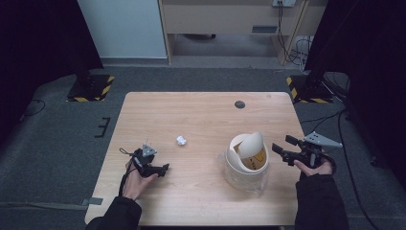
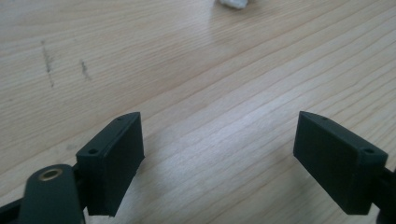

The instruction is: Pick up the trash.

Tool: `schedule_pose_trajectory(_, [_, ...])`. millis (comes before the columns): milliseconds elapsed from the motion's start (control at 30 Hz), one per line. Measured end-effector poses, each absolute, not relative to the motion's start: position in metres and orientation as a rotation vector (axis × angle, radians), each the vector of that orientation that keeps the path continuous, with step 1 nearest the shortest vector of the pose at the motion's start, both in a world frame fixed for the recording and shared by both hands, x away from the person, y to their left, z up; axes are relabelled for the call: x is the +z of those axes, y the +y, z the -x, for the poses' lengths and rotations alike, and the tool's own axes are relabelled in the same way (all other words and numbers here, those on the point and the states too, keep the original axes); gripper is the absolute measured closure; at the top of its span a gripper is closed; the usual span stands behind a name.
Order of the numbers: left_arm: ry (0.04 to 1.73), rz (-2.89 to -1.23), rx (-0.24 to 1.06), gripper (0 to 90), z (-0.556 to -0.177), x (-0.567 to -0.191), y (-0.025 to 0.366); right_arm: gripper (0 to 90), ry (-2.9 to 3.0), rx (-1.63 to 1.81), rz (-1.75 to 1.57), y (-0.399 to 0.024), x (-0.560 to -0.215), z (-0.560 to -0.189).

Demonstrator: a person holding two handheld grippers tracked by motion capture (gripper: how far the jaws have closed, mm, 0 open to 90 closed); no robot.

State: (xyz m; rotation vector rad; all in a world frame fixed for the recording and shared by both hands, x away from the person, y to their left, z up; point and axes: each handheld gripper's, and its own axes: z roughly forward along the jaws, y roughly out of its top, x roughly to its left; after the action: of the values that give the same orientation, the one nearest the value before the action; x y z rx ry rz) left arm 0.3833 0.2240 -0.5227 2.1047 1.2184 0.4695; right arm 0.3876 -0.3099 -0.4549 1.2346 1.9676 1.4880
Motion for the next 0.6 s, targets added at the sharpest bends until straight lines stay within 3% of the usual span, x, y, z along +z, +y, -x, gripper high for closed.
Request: schedule_pose_trajectory(600, [1.155,-1.95,0.483,23.2,-0.388,-0.499,0.207,18.4,2.1,1.12,-1.349,-0.313,-0.505,-0.406])
